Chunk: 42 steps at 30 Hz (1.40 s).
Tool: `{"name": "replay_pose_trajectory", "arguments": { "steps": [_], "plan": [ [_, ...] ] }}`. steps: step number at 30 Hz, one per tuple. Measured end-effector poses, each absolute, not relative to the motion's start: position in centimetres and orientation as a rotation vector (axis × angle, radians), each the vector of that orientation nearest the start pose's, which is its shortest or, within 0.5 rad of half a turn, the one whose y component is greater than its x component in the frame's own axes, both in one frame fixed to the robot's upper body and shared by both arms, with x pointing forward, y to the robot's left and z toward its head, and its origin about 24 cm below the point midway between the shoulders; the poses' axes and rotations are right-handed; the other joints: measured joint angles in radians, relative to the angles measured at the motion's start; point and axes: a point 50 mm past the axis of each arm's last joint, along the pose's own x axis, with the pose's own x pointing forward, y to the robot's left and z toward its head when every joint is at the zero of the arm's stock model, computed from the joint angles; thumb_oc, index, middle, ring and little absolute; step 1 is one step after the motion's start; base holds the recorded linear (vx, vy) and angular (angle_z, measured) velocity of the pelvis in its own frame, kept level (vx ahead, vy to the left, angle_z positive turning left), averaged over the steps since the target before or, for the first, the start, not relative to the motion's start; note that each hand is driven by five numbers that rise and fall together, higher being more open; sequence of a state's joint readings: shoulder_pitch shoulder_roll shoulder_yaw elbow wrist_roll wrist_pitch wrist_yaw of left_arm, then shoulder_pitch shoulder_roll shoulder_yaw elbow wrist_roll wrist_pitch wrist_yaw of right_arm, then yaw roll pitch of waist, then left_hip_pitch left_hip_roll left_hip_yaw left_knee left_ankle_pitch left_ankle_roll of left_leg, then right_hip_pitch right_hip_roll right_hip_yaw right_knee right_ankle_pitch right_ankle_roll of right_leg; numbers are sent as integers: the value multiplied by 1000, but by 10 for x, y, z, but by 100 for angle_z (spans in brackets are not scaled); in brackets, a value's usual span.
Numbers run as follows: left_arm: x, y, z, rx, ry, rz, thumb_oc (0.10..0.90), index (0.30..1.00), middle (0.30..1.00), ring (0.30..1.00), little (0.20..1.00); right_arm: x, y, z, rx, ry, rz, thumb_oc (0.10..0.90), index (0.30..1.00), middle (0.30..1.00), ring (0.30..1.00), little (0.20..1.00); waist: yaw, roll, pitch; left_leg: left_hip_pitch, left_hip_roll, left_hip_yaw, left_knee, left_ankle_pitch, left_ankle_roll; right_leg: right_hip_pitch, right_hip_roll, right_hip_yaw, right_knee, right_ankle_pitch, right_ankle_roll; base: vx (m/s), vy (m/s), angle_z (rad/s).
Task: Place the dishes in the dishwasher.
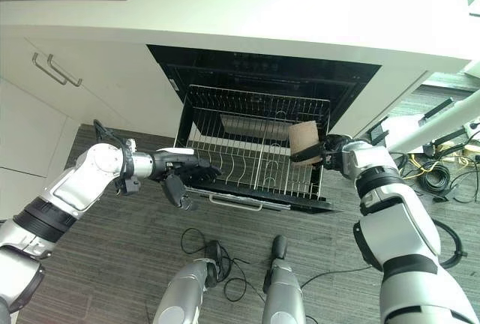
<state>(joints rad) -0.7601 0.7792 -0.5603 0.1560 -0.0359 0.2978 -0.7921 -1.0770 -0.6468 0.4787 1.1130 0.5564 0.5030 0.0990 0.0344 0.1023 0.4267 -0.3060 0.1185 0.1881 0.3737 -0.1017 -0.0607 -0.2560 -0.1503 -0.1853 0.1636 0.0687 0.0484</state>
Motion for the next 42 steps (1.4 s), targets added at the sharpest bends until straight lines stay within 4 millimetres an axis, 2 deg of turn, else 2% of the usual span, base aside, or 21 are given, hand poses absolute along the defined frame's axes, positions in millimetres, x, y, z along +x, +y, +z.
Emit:
{"name": "replay_pose_trajectory", "arguments": {
  "steps": [5,8,12,16,19,22,25,26,28,29,31,35,37,38,39,42],
  "plan": [
    [335,160,150,963,266,-927,800,900,900,900,900,388,-271,133,-231,597,-129,800,900,900,900,900,0,-3,2,2,0,0,0,0,0,2,0,0,2,0,0,0,0,0],
    [330,166,149,954,252,-900,800,900,900,900,900,388,-270,139,-248,593,-120,800,900,900,900,900,-4,-17,10,5,0,1,1,0,0,3,0,2,4,0,0,13,12,-1],
    [328,172,148,908,233,-859,800,900,900,900,900,385,-280,158,-288,521,-125,800,900,900,900,900,-5,-34,20,8,0,2,4,0,0,4,0,3,10,0,0,0,0,0],
    [323,181,146,861,218,-811,800,900,900,900,900,378,-293,166,-306,475,-151,800,900,900,900,900,-7,-50,30,9,2,2,5,0,0,5,1,3,12,0,0,0,0,0],
    [318,194,143,795,204,-749,800,900,900,900,900,368,-294,157,-279,443,-140,800,900,900,900,900,-25,-66,39,12,4,2,8,1,0,7,2,5,15,0,0,0,-40,-1],
    [307,216,131,687,163,-604,800,900,900,900,900,344,-294,127,-250,427,-124,800,900,900,900,900,-33,-82,48,12,6,4,11,0,0,7,3,7,17,0,0,51,-62,-2],
    [296,229,122,601,118,-487,800,900,900,900,900,327,-292,103,-215,452,-130,800,900,900,900,900,-32,-95,55,29,8,6,7,0,0,23,6,9,14,0,0,26,-31,-1],
    [293,233,119,588,112,-452,800,900,900,900,900,322,-289,95,-203,460,-127,800,900,900,900,900,-33,-100,55,36,10,6,7,0,0,30,8,9,11,-1,0,35,-52,0],
    [283,239,110,410,16,-297,800,900,900,900,900,301,-271,73,-95,424,-131,800,900,900,900,900,-33,-115,57,47,13,6,3,-3,-1,42,10,12,11,-3,1,109,-62,1],
    [278,238,112,376,-43,-254,800,900,900,900,900,295,-257,70,-61,386,-99,800,900,900,900,900,-33,-129,55,47,16,5,4,-3,-2,42,12,11,11,-3,1,105,-26,0],
    [275,233,122,320,-127,-228,800,900,900,900,900,288,-244,71,12,311,-83,800,900,900,900,900,-33,-141,54,50,18,1,6,-3,-2,49,14,8,11,-4,-1,79,3,3],
    [273,228,136,252,-255,-183,800,900,900,900,900,285,-228,76,133,209,-48,800,900,900,900,900,-34,-146,52,72,17,1,7,-8,-3,71,13,8,11,-8,-1,115,38,0],
    [264,229,142,171,-331,-145,800,900,900,900,900,272,-216,85,229,85,-26,800,900,900,900,900,-38,-149,36,86,17,2,9,-18,-3,86,13,9,12,-15,1,140,136,-1],
    [262,230,142,166,-334,-143,800,900,900,900,900,269,-215,85,233,69,-21,800,900,900,900,900,-41,-152,21,86,16,4,13,-23,-4,87,12,10,11,-20,5,153,220,-1],
    [252,232,130,116,-314,-113,800,900,900,900,900,260,-216,85,273,25,-53,800,900,900,900,900,-50,-154,-21,87,16,6,23,-36,-1,90,10,11,18,-27,8,74,141,-2],
    [245,238,121,89,-276,-100,800,900,900,900,900,256,-228,89,175,-3,-81,800,900,900,900,900,-57,-170,-71,94,5,17,25,-44,3,91,-1,20,16,-28,15,51,130,-6]
  ]
}}
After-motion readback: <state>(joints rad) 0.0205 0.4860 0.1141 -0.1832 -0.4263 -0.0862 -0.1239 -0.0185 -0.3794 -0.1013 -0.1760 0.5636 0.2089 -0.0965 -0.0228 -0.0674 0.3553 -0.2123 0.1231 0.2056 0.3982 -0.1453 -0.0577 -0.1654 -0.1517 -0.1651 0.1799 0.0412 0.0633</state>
